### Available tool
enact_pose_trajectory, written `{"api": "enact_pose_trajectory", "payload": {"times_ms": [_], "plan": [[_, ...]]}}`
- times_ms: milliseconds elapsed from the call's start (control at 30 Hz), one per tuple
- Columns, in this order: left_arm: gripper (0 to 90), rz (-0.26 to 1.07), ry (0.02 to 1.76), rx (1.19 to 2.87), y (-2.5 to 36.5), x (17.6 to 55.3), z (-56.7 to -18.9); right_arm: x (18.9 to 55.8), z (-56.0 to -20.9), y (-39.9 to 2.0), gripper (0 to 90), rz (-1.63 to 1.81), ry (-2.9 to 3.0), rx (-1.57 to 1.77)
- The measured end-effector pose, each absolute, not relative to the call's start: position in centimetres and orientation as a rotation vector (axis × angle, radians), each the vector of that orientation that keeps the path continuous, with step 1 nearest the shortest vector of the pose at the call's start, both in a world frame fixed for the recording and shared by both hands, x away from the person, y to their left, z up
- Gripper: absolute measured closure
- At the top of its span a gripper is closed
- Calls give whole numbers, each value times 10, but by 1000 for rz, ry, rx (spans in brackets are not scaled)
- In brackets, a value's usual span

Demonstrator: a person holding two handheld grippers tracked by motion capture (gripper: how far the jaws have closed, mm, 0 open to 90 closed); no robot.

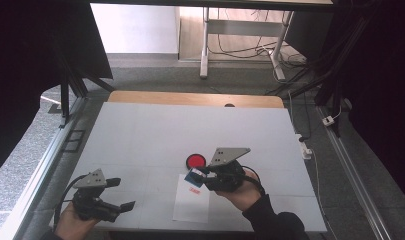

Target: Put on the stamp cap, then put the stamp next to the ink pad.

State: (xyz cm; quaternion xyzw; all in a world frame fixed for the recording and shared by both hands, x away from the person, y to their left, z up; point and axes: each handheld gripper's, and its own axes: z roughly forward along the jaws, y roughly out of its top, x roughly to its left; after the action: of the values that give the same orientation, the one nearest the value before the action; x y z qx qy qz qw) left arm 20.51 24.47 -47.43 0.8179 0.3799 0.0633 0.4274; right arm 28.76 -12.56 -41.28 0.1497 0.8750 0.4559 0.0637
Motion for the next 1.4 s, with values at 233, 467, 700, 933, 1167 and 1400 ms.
{"api": "enact_pose_trajectory", "payload": {"times_ms": [233,467,700,933,1167,1400], "plan": [[8,188,991,2042,253,200,-476,291,-414,-130,711,1356,2626,484],[7,240,1029,2056,258,196,-477,294,-415,-135,711,1336,2616,508],[7,262,1066,2054,262,193,-478,297,-417,-140,711,1317,2603,542],[8,268,1078,2066,263,192,-478,301,-418,-144,711,1304,2590,575],[4,262,1077,2083,261,193,-479,305,-419,-151,711,1267,2580,604],[0,256,1063,2106,259,193,-479,310,-420,-160,711,1257,2559,651]]}}
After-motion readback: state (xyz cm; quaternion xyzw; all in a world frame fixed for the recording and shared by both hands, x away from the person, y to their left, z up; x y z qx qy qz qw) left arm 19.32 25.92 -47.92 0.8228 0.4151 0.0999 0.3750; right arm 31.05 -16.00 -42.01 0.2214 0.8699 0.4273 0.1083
